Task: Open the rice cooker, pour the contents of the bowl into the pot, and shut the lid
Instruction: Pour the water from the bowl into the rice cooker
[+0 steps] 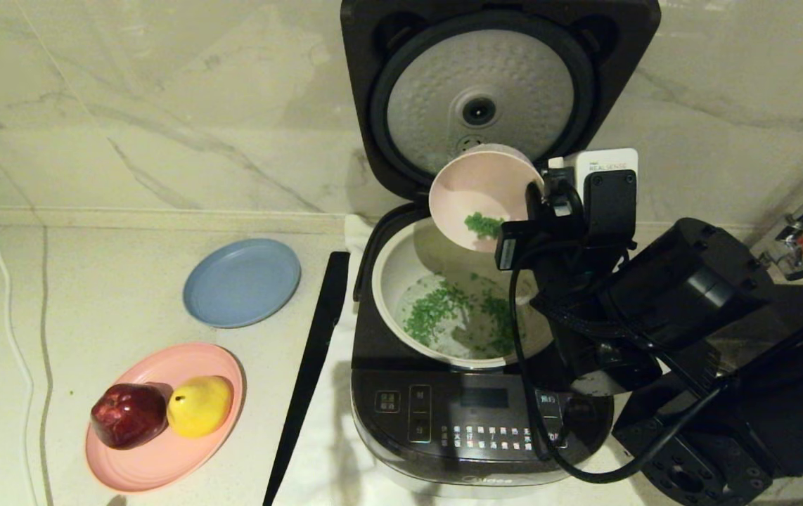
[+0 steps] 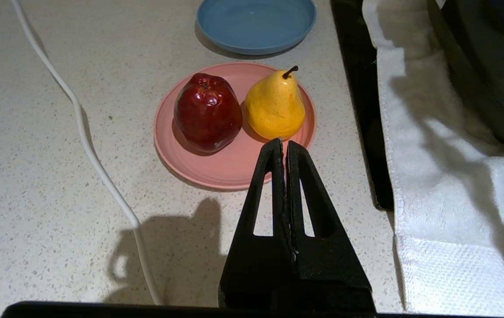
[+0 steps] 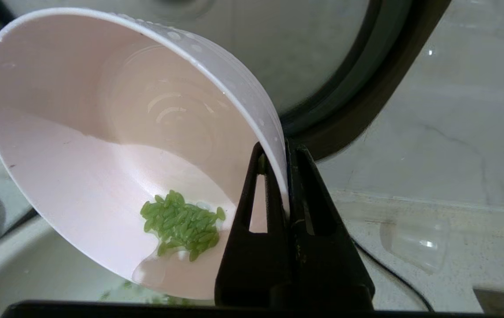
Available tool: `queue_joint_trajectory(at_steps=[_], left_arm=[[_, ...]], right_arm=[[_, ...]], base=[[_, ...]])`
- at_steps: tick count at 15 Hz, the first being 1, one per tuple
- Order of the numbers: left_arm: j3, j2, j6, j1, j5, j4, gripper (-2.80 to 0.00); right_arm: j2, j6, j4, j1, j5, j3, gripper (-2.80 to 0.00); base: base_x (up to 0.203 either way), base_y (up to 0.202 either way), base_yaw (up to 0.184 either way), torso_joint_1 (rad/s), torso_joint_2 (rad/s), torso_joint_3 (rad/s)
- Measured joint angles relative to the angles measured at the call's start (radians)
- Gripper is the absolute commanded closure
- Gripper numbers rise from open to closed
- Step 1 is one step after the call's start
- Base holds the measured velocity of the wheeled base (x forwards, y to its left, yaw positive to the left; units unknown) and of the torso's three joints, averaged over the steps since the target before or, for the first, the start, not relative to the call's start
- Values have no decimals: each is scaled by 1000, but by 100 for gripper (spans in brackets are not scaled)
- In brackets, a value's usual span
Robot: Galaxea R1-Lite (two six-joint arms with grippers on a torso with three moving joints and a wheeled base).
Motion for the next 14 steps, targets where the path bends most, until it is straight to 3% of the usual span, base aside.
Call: queue_joint_trajectory(at_steps=[14], left_arm=[[0,0,-1,0,0,0,0]], right_arm=[[50,-32,0,34,-98,-17,0]], base=[[0,0,0,0,0,0]])
